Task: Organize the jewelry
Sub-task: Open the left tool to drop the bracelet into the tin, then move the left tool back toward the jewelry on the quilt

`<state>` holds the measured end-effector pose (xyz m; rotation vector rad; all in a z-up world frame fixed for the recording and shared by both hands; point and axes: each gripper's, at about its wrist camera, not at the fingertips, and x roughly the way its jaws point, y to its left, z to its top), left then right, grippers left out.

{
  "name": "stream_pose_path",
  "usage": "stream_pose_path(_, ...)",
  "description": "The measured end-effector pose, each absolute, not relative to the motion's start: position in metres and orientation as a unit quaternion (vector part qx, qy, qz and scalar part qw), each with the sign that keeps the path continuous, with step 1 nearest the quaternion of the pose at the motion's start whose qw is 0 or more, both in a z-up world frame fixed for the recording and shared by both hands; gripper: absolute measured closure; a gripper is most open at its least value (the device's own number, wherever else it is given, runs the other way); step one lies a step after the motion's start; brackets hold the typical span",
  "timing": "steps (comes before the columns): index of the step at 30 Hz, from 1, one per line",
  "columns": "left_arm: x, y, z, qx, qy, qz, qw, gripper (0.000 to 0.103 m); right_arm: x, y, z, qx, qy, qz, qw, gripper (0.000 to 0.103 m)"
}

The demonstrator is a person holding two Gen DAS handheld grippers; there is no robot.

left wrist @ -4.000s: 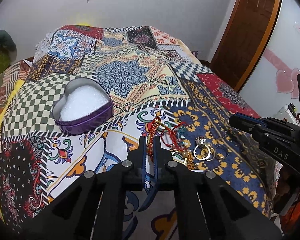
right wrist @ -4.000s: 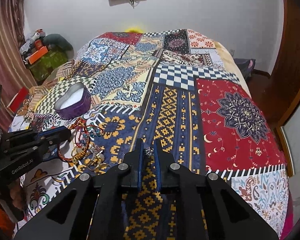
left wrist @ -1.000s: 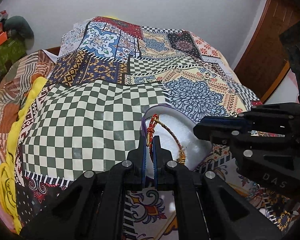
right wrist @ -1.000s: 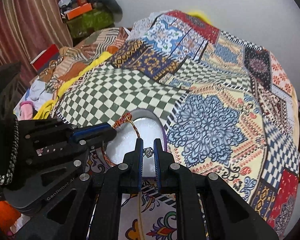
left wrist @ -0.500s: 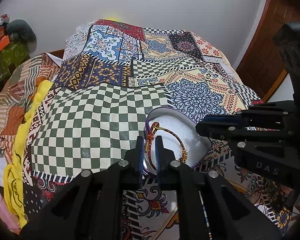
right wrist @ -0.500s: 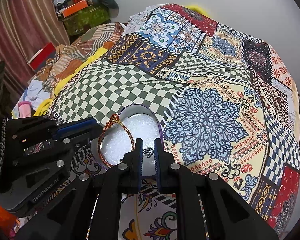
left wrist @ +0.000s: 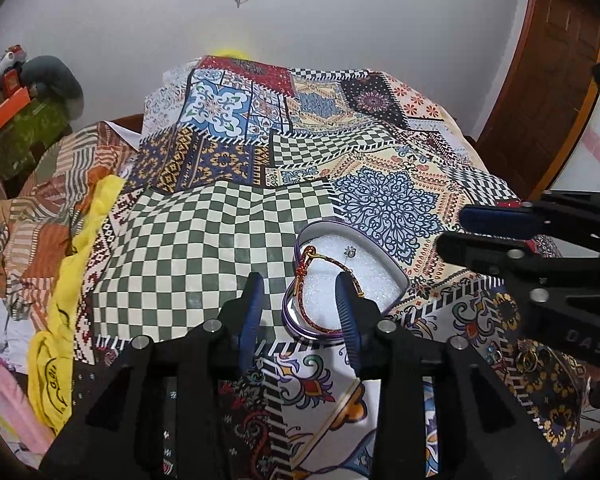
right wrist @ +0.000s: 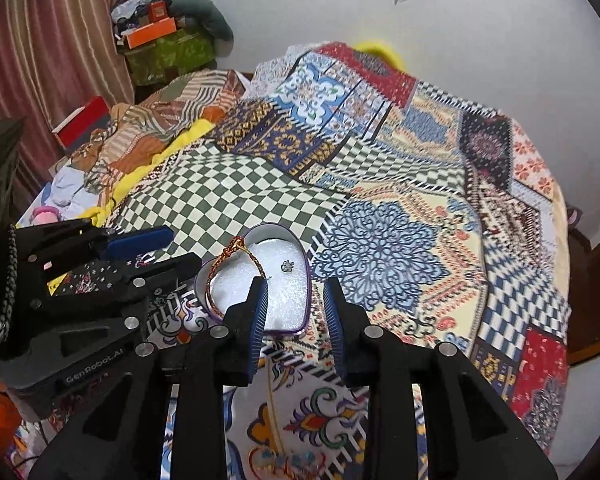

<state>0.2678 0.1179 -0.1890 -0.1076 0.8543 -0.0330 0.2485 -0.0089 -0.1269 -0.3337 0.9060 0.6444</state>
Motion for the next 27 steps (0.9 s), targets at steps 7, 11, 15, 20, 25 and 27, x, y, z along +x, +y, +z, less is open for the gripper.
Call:
stream_pose_path(7, 0.246, 0.113, -0.171, -0.049, 0.402, -0.015, 0.914, 0.067, 0.232, -0.034, -0.108, -0.135, 0.403, 0.288, 0.858, 0.063)
stream_pose_path(11, 0.232, 0.105, -0.161, -0.040, 0.395, -0.020, 0.917, 0.067, 0.223, -0.055, -0.101, -0.111, 0.396, 0.278, 0.868, 0.062)
stream_pose_path(15, 0.220, 0.092, -0.153, -0.039, 0.391, -0.031, 0.919, 0.067, 0.211, -0.075, -0.098, -0.102, 0.389, 0.263, 0.877, 0.062)
stream_pose_path(20, 0.210, 0.070, -0.152, -0.031, 0.394, -0.049, 0.917, 0.067, 0.195, -0.103, -0.101, -0.099, 0.389, 0.239, 0.884, 0.062)
stream_pose_path(25, 0.203, 0.049, -0.159, -0.027, 0.407, -0.069, 0.911, 0.067, 0.181, -0.127, -0.105, -0.104, 0.391, 0.224, 0.887, 0.062)
stream_pose_path(27, 0.203, 0.042, -0.164, -0.026, 0.413, -0.076, 0.907, 0.067, 0.177, -0.134, -0.109, -0.110, 0.390, 0.218, 0.888, 0.062)
